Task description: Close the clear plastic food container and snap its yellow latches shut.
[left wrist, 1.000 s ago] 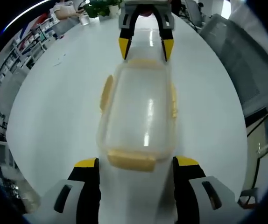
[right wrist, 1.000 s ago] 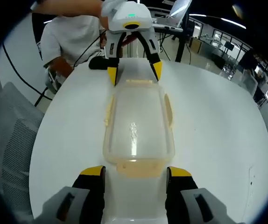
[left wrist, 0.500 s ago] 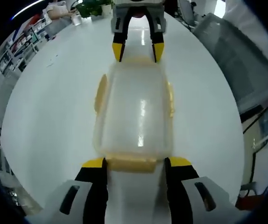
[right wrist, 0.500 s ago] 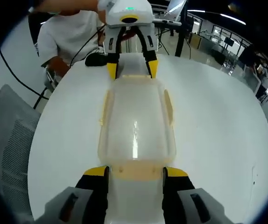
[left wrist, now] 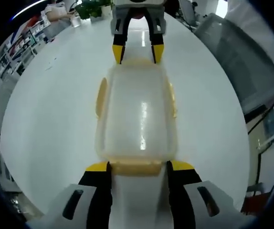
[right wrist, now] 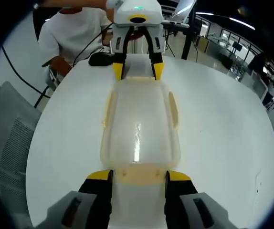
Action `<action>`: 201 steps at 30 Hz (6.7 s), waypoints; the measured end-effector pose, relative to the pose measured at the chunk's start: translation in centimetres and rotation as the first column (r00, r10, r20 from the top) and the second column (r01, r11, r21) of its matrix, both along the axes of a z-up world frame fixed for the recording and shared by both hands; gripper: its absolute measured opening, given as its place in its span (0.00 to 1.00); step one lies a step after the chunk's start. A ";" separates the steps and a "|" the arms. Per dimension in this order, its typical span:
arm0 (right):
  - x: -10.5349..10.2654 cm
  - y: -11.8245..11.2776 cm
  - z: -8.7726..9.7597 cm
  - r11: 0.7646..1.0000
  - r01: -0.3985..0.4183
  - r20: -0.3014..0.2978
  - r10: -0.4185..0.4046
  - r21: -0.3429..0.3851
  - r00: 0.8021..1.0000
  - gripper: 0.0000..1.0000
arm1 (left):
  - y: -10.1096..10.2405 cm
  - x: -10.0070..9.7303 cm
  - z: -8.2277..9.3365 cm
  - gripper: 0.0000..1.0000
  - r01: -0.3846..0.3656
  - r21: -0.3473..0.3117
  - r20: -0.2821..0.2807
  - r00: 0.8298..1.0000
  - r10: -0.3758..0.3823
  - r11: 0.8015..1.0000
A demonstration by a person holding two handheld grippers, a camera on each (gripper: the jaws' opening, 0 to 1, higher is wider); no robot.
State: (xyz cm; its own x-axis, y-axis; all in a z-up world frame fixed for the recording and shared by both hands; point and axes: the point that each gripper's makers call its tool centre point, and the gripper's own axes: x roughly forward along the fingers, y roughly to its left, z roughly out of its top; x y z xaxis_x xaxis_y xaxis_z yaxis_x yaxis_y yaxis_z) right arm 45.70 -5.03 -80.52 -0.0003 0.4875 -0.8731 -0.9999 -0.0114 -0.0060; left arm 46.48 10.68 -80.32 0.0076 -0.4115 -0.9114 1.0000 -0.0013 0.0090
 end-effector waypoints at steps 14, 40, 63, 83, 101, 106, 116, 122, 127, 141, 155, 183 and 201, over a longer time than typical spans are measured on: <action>0.0 0.1 0.1 1.000 -0.011 -0.002 0.011 0.009 1.000 0.37 | 0.0 0.1 -0.1 0.38 -0.045 0.045 0.003 0.999 0.045 0.998; 0.3 -0.1 -0.1 0.994 -0.022 -0.002 0.022 -0.107 1.000 0.36 | 0.1 0.2 -0.1 0.39 -0.049 0.091 0.001 0.999 0.049 0.995; -0.1 0.0 1.9 0.998 -0.030 0.010 0.030 -0.060 0.999 0.34 | 0.3 -0.4 2.0 0.36 -0.081 0.119 0.014 0.997 0.080 0.990; -0.2 -2.3 5.5 0.999 -0.004 0.026 0.004 -0.034 1.000 0.35 | -2.0 0.0 5.8 0.36 -0.051 0.114 0.037 0.998 0.047 0.992; 0.0 -5.4 7.8 0.999 0.006 0.028 -0.005 -0.046 1.000 0.35 | -5.2 0.3 8.0 0.36 -0.043 0.106 0.041 0.998 0.038 0.993; 0.0 -6.3 8.2 0.999 0.013 0.028 -0.011 -0.050 1.000 0.35 | -6.2 0.4 8.4 0.36 -0.040 0.092 0.043 0.998 0.036 0.995; -0.3 -7.8 8.4 0.998 0.025 0.029 -0.023 -0.060 0.999 0.35 | -7.7 0.2 8.6 0.36 -0.028 0.087 0.048 0.999 0.024 0.996; -0.4 -8.9 8.5 0.998 0.029 0.035 -0.026 -0.064 0.999 0.35 | -8.8 0.1 8.6 0.36 -0.028 0.076 0.050 0.998 0.024 0.997; -0.5 -9.8 8.5 0.997 0.034 0.035 -0.032 -0.070 0.999 0.35 | -9.7 0.1 8.7 0.36 -0.024 0.068 0.050 0.999 0.021 0.997; -0.7 -12.0 8.6 0.995 0.046 0.042 -0.043 -0.083 0.998 0.35 | -11.9 0.0 8.7 0.36 -0.015 0.057 0.053 0.999 0.012 0.998; -1.0 -14.5 8.6 0.995 0.052 0.041 -0.048 -0.089 0.998 0.35 | -14.5 -0.3 8.9 0.36 -0.005 0.038 0.052 0.999 0.003 0.999; -1.5 -19.9 7.7 0.989 0.076 0.036 -0.072 -0.125 0.997 0.35 | -19.9 -0.5 8.3 0.36 0.018 0.018 0.055 0.998 -0.019 1.000; -1.6 -23.3 7.5 0.985 0.087 0.037 -0.082 -0.147 0.996 0.35 | -23.2 -0.6 8.2 0.36 0.029 -0.009 0.052 0.998 -0.028 1.000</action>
State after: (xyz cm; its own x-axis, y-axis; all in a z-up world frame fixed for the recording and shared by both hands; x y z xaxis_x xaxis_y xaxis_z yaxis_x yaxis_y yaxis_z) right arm 44.14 -28.30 -73.00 0.0633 0.3500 -0.9346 -0.9967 0.0698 -0.0414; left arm 45.87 -12.52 -72.15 0.0427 -0.4213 -0.9059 0.9977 -0.0295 0.0607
